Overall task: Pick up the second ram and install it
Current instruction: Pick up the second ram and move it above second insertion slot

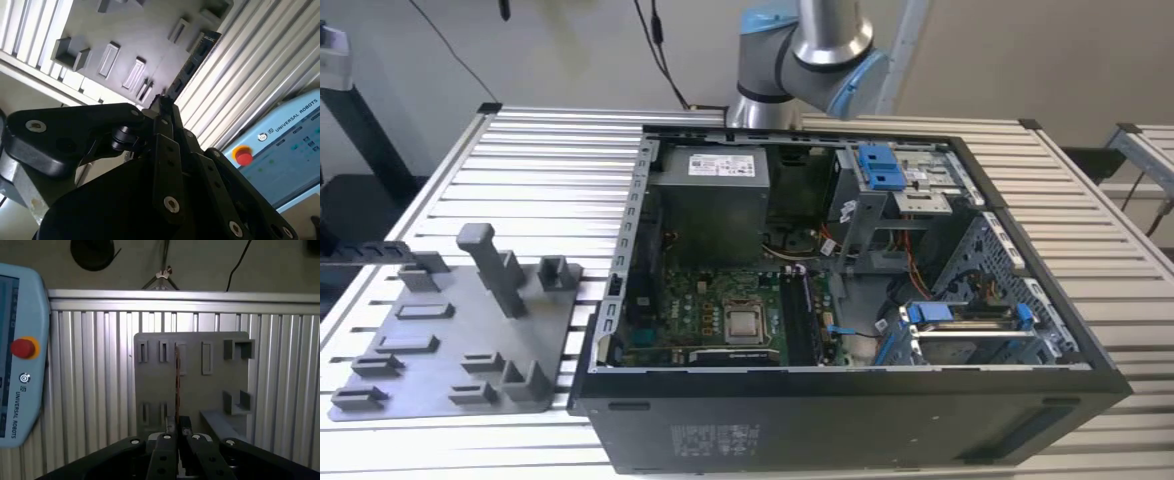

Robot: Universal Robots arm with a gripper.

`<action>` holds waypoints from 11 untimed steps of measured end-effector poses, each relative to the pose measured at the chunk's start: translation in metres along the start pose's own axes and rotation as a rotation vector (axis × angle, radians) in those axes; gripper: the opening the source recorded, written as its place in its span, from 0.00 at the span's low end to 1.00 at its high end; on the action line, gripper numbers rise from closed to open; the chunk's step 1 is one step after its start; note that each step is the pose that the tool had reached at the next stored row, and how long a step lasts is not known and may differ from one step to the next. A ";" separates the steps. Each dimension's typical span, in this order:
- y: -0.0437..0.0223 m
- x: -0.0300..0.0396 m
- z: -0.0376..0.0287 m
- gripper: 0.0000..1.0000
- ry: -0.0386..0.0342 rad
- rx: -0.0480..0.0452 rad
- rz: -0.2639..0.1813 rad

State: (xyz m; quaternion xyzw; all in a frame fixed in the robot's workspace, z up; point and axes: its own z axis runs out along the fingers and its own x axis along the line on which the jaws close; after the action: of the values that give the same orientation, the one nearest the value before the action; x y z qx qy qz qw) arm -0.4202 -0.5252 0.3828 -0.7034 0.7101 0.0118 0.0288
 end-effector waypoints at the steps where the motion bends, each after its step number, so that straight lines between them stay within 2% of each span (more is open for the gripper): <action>1: -0.0001 -0.0002 -0.0040 0.14 -0.0001 0.0001 0.000; 8: -0.0007 -0.0018 -0.0303 0.14 -0.0001 0.0002 0.002; 11: -0.0008 -0.0020 -0.0351 0.14 0.0000 0.0002 0.002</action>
State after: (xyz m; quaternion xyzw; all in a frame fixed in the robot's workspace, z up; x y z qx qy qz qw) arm -0.4202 -0.5252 0.4180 -0.7027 0.7108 0.0118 0.0288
